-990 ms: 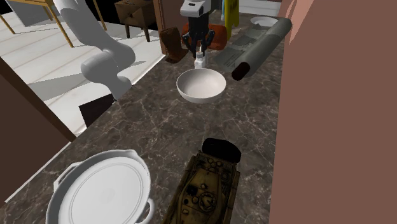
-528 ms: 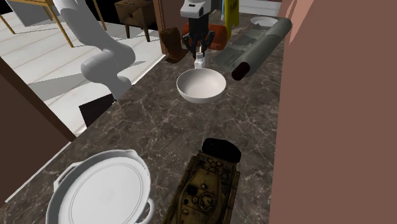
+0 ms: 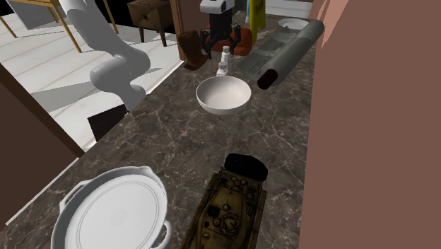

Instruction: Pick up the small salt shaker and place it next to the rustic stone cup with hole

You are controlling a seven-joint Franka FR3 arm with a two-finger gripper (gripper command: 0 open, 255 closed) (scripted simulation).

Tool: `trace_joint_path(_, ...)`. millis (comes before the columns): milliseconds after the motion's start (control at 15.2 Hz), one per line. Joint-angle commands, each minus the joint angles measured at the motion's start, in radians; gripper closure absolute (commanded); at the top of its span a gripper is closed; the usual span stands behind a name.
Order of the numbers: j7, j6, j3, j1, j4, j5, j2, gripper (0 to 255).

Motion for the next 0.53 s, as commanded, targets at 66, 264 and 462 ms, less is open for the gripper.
trace_joint_path(66, 0.004, -0.083, -0.01, -0.006, 0.092, -0.01, 0.01, 0)
trace_joint_path(264, 0.004, -0.083, -0.01, -0.006, 0.092, -0.01, 0.01, 0)
trace_joint_path(462, 0.004, -0.083, -0.01, -0.006, 0.092, -0.01, 0.01, 0)
